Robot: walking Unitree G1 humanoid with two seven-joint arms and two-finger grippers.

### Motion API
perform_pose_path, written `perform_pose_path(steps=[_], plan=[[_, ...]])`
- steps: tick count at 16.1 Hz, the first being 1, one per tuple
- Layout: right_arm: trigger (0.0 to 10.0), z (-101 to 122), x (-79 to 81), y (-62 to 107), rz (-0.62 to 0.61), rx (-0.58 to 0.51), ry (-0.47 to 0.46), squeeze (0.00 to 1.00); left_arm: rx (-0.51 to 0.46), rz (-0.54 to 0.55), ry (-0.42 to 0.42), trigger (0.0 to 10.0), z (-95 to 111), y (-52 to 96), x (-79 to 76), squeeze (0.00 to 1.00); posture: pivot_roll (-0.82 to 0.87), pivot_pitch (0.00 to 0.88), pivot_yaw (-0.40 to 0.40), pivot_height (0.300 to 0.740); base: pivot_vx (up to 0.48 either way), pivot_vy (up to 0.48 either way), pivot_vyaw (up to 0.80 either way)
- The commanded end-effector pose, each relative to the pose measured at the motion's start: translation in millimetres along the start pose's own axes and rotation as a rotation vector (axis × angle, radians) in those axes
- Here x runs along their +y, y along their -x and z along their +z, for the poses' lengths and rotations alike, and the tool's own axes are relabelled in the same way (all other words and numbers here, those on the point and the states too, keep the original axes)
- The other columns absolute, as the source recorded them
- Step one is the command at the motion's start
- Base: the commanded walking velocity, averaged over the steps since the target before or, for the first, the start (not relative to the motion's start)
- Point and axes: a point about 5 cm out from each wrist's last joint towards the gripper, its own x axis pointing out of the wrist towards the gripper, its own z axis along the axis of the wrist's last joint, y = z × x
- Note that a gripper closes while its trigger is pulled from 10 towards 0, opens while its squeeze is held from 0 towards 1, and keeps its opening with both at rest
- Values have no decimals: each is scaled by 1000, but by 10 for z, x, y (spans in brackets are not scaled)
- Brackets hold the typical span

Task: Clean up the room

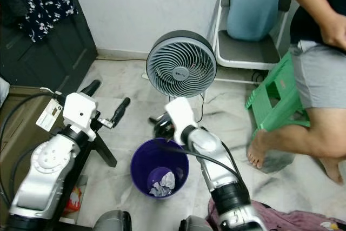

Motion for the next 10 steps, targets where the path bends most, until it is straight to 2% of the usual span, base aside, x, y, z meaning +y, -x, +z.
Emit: perform_pose_path(steps=[1, 2, 3, 4, 6, 9, 10], plan=[[10000, 144, -108, 20, -92, -80, -19, 0, 15, 65, -1, 10000, -39, 28, 61, 0, -32, 0, -10, 740, 0, 0, 0], [10000, 165, -179, 74, -166, -88, -55, 0, 13, 92, 20, 10000, -67, 42, 64, 0, -28, 0, -9, 740, 0, 0, 0], [10000, 166, -284, 138, -310, -99, -86, 0, 16, 115, 55, 10000, -81, 79, 62, 0, -28, 0, -7, 740, 0, 0, 0], [10000, 183, -336, 194, -388, -133, -92, 0, 21, 133, 88, 10000, -92, 101, 64, 0, -34, 0, -5, 740, 0, 0, 0], [10000, 278, -355, 303, -456, -233, -117, 1000, 18, 148, 105, 10000, -104, 109, 66, 0, -55, 0, 3, 740, 0, 0, 0], [10000, 159, -329, 339, -469, -169, -74, 1000, 14, 124, 149, 10000, -125, 82, -15, 0, -77, 0, 3, 740, 0, 0, 0], [10000, 155, -286, 318, -388, -148, -110, 1000, 2, 125, 165, 10000, -96, 56, -35, 0, -84, 0, 0, 740, 0, 0, 0]])
